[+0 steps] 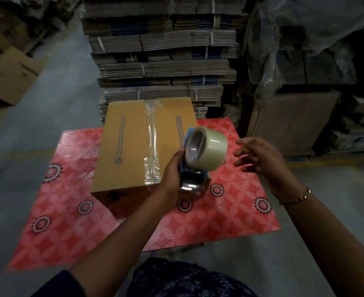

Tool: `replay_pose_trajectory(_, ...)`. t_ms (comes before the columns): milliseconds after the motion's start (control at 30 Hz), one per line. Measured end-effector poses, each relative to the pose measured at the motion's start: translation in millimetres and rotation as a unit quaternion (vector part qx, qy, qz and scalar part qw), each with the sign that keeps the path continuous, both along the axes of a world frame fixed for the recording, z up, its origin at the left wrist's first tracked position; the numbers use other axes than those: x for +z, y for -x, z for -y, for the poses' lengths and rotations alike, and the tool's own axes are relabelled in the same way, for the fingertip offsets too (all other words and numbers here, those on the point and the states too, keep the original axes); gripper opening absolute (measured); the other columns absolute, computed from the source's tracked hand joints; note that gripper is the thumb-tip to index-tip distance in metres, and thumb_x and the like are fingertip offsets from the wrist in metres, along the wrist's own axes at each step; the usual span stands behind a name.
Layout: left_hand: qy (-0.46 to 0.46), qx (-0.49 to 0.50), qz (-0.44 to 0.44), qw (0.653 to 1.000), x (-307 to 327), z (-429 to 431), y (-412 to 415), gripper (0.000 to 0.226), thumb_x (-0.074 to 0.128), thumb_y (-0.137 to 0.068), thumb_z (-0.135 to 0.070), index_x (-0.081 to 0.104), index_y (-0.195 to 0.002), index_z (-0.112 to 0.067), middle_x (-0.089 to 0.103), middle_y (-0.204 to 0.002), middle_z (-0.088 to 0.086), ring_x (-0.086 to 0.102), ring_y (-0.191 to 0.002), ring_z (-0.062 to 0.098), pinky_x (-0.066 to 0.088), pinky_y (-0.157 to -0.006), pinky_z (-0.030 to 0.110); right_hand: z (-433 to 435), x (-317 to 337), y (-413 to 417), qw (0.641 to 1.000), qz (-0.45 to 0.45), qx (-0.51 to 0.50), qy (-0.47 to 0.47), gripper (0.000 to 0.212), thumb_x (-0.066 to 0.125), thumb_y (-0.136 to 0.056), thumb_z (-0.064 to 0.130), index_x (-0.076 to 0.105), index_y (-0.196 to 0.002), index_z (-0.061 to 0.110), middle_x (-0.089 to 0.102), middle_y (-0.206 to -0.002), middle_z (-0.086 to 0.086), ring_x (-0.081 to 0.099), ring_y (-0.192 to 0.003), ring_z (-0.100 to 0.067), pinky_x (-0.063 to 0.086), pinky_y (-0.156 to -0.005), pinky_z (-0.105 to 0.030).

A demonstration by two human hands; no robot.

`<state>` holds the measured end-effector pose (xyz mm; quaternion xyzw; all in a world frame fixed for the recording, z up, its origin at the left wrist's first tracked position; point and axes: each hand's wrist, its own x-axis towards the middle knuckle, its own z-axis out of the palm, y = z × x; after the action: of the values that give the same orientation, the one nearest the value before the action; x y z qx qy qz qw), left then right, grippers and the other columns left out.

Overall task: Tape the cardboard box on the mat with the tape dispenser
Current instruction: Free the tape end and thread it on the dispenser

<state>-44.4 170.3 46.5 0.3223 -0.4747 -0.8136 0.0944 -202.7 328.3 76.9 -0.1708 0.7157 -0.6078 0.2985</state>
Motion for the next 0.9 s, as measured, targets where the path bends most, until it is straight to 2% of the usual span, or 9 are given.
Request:
replay_pose_trajectory(100, -0.083, 0.012, -0.018, 0.996, 16.0, 10.5, 2.1, 0.071, 0.029, -0.101, -0.052, 0.064, -0.122, 0.006, 0.069, -0.078, 0.018, 0.064, -0.054, 0.031, 0.050, -0.046, 0.030, -2.7, -4.7, -34.2, 0.993, -0.113, 0.028, 0.014, 0.016, 0.067, -0.094, 0.025, 0.070, -0.108, 0.018, 0.076, -0.088, 0.000, 0.070, -0.078, -0.016, 0.053, -0.066, -0.033)
replay_pose_trajectory(167, -0.113, 0.023, -0.034, 0.993, 25.6, 12.2, 4.0, 0.073, 0.032, -0.100, -0.051, 0.055, -0.135, 0.008, 0.067, -0.086, 0.019, 0.064, -0.060, 0.032, 0.054, -0.050, 0.031, -0.8, -7.4, -54.8, 0.978, -0.198, 0.059, -0.006, 0.016, 0.071, -0.092, 0.023, 0.070, -0.107, 0.027, 0.074, -0.099, 0.001, 0.070, -0.089, -0.011, 0.058, -0.071, -0.037)
replay_pose_trajectory(233, -0.129, 0.024, -0.047, 0.990, 35.6, 11.1, 5.5, 0.071, 0.034, -0.100, -0.049, 0.052, -0.139, 0.007, 0.065, -0.093, 0.019, 0.063, -0.064, 0.030, 0.054, -0.051, 0.031, 4.9, -8.1, -72.8, 0.949, -0.305, 0.077, -0.014, 0.027, 0.074, -0.090, 0.023, 0.067, -0.115, 0.025, 0.068, -0.108, 0.005, 0.067, -0.099, -0.010, 0.059, -0.074, -0.035)
replay_pose_trajectory(300, -0.143, 0.020, -0.051, 0.988, 42.6, 7.8, 5.9, 0.072, 0.035, -0.098, -0.052, 0.055, -0.137, 0.004, 0.064, -0.093, 0.015, 0.061, -0.067, 0.028, 0.051, -0.053, 0.029, 12.4, -6.0, -85.4, 0.913, -0.400, 0.081, -0.007, 0.037, 0.074, -0.087, 0.027, 0.064, -0.122, 0.020, 0.063, -0.115, 0.003, 0.063, -0.106, -0.013, 0.057, -0.078, -0.031)
replay_pose_trajectory(367, -0.151, 0.027, -0.049, 0.987, 44.0, 6.8, 7.7, 0.070, 0.034, -0.099, -0.057, 0.065, -0.125, 0.000, 0.067, -0.090, 0.014, 0.063, -0.065, 0.026, 0.048, -0.056, 0.030, 18.8, -1.9, -91.1, 0.877, -0.474, 0.073, -0.018, 0.047, 0.075, -0.084, 0.031, 0.063, -0.126, 0.016, 0.061, -0.121, -0.002, 0.060, -0.112, -0.018, 0.053, -0.086, -0.028)
replay_pose_trajectory(467, -0.161, 0.056, -0.047, 0.984, 46.0, 8.5, 9.1, 0.065, 0.032, -0.101, -0.058, 0.070, -0.107, -0.006, 0.071, -0.085, 0.012, 0.066, -0.061, 0.024, 0.048, -0.059, 0.032, 27.0, 6.0, -91.5, 0.821, -0.568, 0.044, -0.032, 0.049, 0.079, -0.080, 0.029, 0.066, -0.122, 0.010, 0.063, -0.120, -0.010, 0.059, -0.109, -0.027, 0.048, -0.094, -0.034)
replay_pose_trajectory(633, -0.186, 0.076, -0.031, 0.979, 50.7, 9.3, 10.6, 0.062, 0.034, -0.100, -0.059, 0.070, -0.101, -0.008, 0.070, -0.071, 0.008, 0.062, -0.059, 0.021, 0.050, -0.048, 0.022, 35.4, 11.1, -85.0, 0.776, -0.629, 0.045, -0.034, 0.036, 0.079, -0.081, 0.024, 0.072, -0.114, 0.010, 0.067, -0.112, -0.010, 0.062, -0.099, -0.030, 0.049, -0.082, -0.043)
replay_pose_trajectory(733, -0.210, 0.081, -0.030, 0.974, 49.1, 10.5, 10.9, 0.063, 0.035, -0.100, -0.061, 0.071, -0.102, -0.009, 0.072, -0.072, 0.008, 0.066, -0.060, 0.022, 0.052, -0.051, 0.023, 39.6, 12.6, -83.2, 0.768, -0.638, 0.043, -0.026, 0.028, 0.077, -0.084, 0.020, 0.073, -0.109, 0.010, 0.068, -0.108, -0.010, 0.063, -0.095, -0.031, 0.051, -0.076, -0.048)
replay_pose_trajectory(900, -0.212, 0.095, -0.039, 0.972, 41.6, 12.0, 12.0, 0.062, 0.037, -0.098, -0.060, 0.070, -0.116, -0.011, 0.075, -0.083, 0.009, 0.071, -0.069, 0.022, 0.057, -0.060, 0.028, 41.9, 13.4, -79.3, 0.757, -0.651, 0.052, -0.016, 0.019, 0.074, -0.087, 0.019, 0.075, -0.104, 0.012, 0.069, -0.103, -0.009, 0.063, -0.092, -0.030, 0.050, -0.073, -0.048)
